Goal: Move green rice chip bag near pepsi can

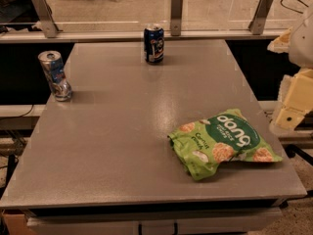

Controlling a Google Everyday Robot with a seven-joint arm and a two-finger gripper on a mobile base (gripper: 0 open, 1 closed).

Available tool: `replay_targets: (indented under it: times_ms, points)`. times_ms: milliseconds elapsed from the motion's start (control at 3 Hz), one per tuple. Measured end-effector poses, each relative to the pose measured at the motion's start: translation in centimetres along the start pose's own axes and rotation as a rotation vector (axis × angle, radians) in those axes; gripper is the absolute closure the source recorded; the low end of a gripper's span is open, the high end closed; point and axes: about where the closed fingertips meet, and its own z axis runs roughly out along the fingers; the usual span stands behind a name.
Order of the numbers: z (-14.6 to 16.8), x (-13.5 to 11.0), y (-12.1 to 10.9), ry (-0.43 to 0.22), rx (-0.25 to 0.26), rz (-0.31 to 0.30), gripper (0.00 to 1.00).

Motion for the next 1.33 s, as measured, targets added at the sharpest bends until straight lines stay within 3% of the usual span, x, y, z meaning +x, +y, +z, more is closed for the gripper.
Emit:
replay_targets:
  times_ms: [333,667,1333]
  points:
    - [0.0,0.0,0.0,0.0,0.0,0.0,0.0]
    - [1.4,0.0,0.3,-0.053,-0.039,-0.001,0.0]
    - [8.2,1.1,2.8,-0.153,-0.17,0.044,0.0]
